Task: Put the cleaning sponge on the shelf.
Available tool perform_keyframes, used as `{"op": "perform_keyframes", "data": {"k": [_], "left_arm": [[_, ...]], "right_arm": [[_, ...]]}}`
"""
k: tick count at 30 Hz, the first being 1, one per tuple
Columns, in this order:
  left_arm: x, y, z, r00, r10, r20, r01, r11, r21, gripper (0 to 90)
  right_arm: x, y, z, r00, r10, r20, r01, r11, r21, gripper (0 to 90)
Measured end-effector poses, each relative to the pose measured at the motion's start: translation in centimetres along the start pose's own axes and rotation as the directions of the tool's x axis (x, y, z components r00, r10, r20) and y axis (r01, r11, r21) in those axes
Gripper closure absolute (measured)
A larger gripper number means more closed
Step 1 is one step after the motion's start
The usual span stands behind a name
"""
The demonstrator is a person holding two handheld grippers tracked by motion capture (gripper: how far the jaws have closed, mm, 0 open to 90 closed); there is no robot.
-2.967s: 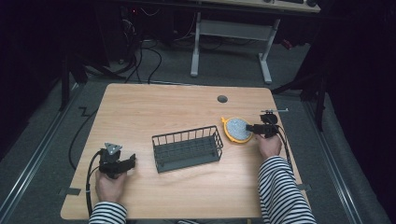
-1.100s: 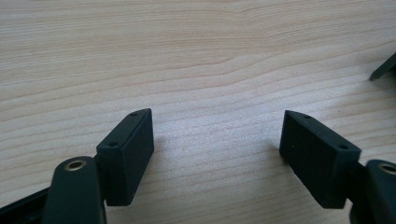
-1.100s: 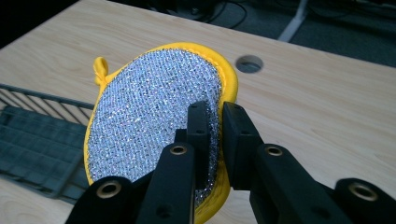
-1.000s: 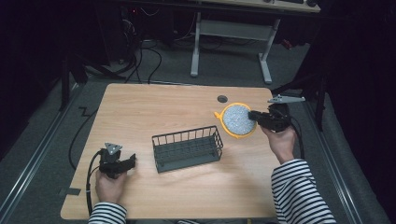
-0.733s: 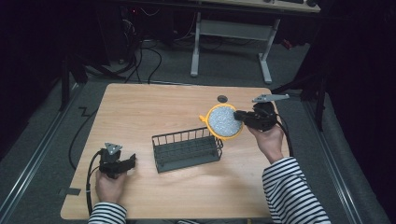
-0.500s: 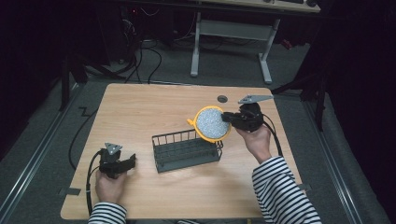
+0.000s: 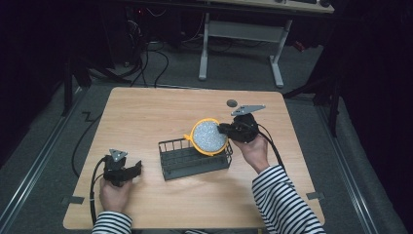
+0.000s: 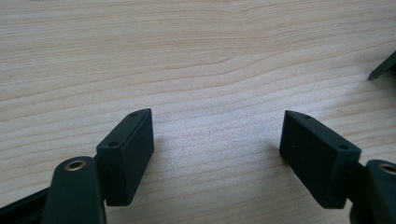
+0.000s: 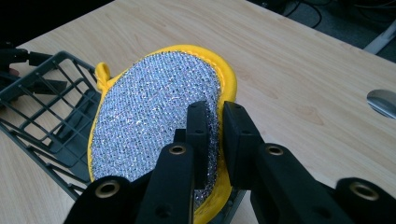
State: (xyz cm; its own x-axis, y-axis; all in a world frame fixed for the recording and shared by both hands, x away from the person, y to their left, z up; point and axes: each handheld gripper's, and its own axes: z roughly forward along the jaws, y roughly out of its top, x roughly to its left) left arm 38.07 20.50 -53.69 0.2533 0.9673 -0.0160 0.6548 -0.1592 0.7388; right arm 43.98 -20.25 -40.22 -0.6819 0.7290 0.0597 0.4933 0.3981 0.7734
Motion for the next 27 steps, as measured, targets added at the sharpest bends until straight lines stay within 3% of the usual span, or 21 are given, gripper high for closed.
{"op": "perform_keyframes", "data": {"k": [5,11,27], "left_arm": [[0.0,0.0,0.0,1.0,0.0,0.0,0.0,1.0,0.0,26.6],[0.0,0.0,0.0,1.0,0.004,0.0,-0.004,1.0,0.002,26.7],[0.0,0.0,0.0,1.0,0.005,0.001,-0.005,1.0,0.002,26.7]], "right_arm": [[-0.2,-0.6,0.3,0.9999,0.001,-0.01,-0.001,1.0,0.01,81.5],[0.4,-0.7,0.5,0.9986,-0.052,-0.003,0.052,0.998,0.022,81.1],[0.5,-1.7,0.5,0.9974,-0.07,-0.015,0.071,0.996,0.055,81.0]]}}
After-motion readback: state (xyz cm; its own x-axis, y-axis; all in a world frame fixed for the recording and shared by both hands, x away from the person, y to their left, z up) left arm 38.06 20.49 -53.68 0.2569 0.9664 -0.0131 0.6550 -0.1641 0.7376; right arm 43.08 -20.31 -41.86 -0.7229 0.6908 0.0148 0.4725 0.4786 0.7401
